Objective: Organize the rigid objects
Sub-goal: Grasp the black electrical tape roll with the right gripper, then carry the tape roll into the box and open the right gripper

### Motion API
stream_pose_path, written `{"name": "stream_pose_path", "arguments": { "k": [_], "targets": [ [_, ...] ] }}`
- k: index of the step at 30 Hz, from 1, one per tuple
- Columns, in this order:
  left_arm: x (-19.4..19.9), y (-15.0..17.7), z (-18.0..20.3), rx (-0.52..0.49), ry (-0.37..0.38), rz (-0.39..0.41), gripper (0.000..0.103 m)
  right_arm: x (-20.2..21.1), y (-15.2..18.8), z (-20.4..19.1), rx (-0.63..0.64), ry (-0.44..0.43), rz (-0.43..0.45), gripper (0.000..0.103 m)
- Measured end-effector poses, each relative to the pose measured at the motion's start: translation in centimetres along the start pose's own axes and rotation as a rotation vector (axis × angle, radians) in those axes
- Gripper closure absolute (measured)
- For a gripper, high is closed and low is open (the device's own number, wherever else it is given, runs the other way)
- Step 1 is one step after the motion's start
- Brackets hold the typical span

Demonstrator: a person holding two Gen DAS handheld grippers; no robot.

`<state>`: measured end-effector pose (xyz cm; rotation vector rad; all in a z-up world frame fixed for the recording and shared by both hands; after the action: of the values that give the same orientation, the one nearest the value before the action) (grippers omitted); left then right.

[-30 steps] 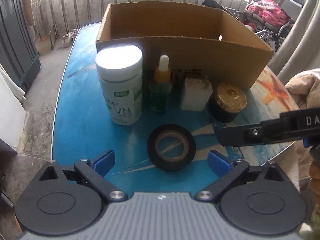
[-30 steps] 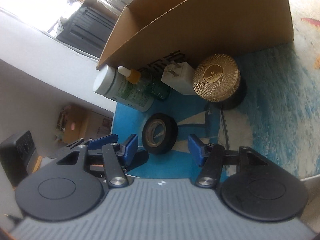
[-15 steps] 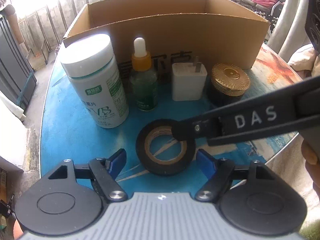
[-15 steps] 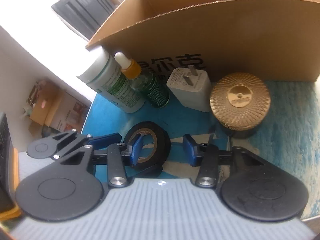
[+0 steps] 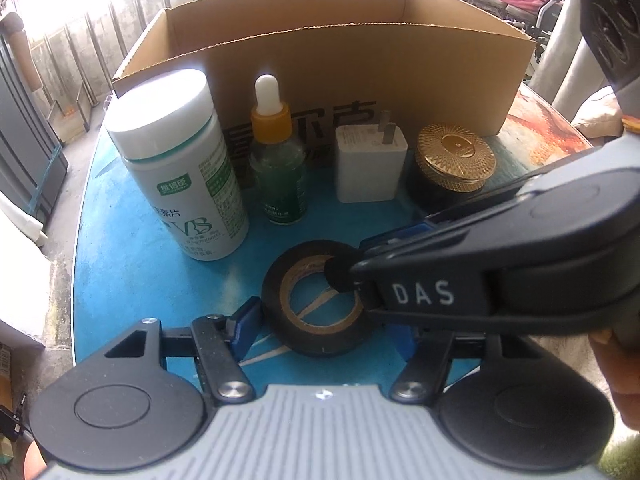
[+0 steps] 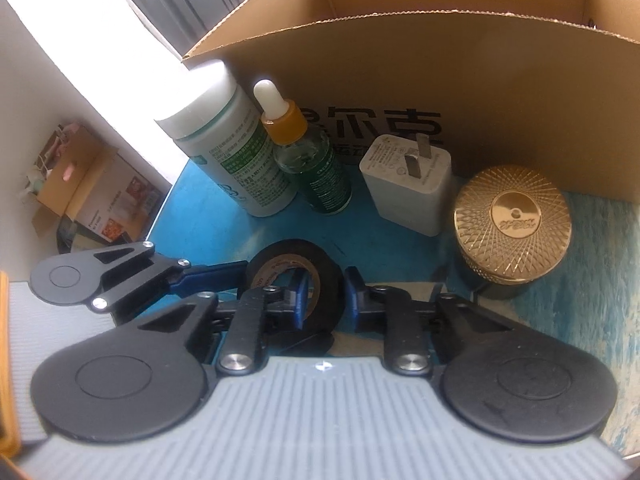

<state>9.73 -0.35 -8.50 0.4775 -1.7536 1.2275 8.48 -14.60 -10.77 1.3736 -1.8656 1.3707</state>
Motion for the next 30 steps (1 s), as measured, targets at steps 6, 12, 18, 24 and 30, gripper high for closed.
{"name": "stream_pose_path", "arguments": {
  "k": [6, 12, 18, 24, 30],
  "targets": [
    [0.1, -0.3, 0.1, 0.015, 0.01, 0.003, 0.037, -0.1, 0.2, 0.2, -0.015, -0.005, 0.011, 0.086],
    [1.0, -0.5, 0.3, 0.016, 0.006, 0.024, 0.037, 0.6, 0.3, 0.3, -0.017, -0.012, 0.034, 0.086],
    [2.0, -0.6, 0.7, 0.017, 0.002, 0.043, 0.037, 1.8, 0.7, 0.4, -0.017, -0.016, 0.06, 0.086],
    [2.9, -0.6, 1.1, 0.018, -0.002, 0.06, 0.037, 3.3, 1.2, 0.2, -0.013, -0.016, 0.079, 0.086],
    [3.8, -0.4, 1.4, 0.02, -0.009, 0.082, 0.037, 4.4, 1.4, -0.2, -0.004, -0.017, 0.1, 0.086]
  ]
}}
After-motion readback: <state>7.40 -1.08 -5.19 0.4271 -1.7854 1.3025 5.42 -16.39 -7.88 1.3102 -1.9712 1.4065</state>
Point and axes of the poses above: each gripper's, at about its wrist camera, not at the fingertips, and x roughly against the way its jaws point, z to its right, y to its underside, the point moved 2 cm from there along -x, roughly the way its jaws point, and after that the axes turned 9 degrees about -x, right-handed, at the moved point
